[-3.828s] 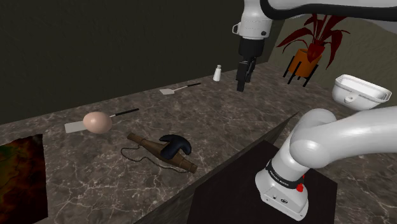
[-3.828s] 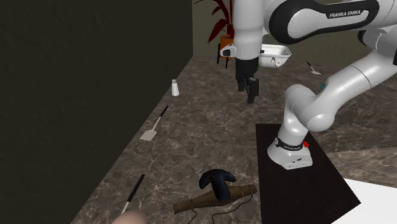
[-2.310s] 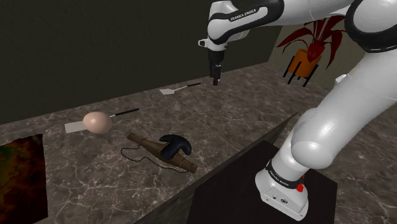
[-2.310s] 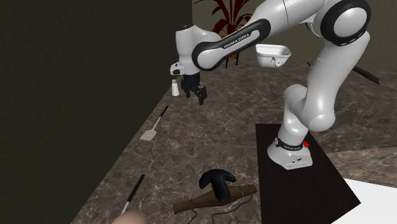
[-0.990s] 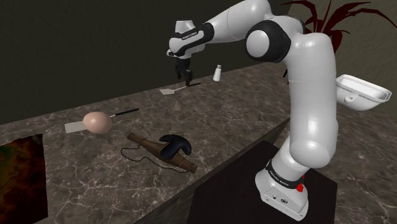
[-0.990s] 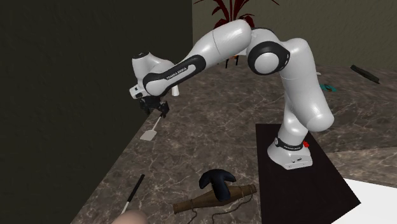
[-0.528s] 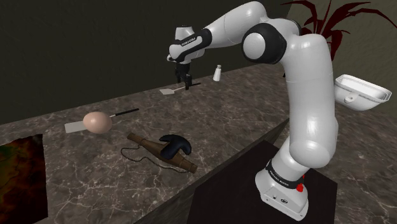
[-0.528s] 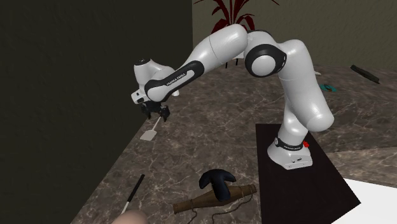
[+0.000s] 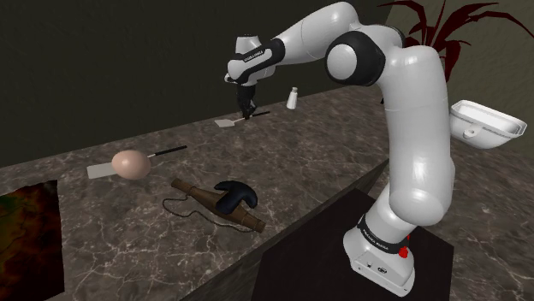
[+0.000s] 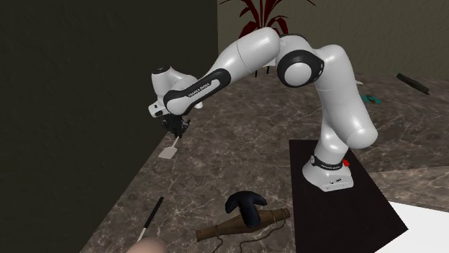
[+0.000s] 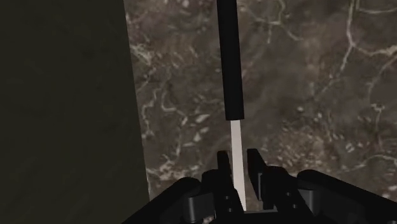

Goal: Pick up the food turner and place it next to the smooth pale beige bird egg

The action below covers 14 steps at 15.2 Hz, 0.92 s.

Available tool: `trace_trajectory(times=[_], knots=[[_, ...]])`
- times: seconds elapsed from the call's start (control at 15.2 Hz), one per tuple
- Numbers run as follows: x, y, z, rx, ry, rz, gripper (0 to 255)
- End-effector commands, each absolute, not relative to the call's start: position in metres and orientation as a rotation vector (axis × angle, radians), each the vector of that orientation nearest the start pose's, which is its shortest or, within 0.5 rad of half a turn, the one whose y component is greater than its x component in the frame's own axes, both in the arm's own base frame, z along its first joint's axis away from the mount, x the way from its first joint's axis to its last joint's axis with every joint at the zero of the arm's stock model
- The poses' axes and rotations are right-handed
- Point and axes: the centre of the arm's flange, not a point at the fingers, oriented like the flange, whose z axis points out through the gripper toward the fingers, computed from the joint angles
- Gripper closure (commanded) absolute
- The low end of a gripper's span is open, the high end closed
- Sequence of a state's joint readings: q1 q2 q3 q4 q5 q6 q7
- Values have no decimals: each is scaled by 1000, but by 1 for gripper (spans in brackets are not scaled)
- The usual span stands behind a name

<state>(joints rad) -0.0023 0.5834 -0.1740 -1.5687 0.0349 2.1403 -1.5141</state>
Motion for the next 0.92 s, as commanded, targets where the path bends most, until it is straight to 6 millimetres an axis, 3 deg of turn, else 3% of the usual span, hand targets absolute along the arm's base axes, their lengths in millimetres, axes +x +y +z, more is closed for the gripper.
trace_trajectory(times=[0.0,0.4,0.86], knots=[[688,-104,306,-2487,-1985,82,255],[688,-104,306,-2487,-1985,82,255],[688,-104,343,-2487,-1985,82,255]])
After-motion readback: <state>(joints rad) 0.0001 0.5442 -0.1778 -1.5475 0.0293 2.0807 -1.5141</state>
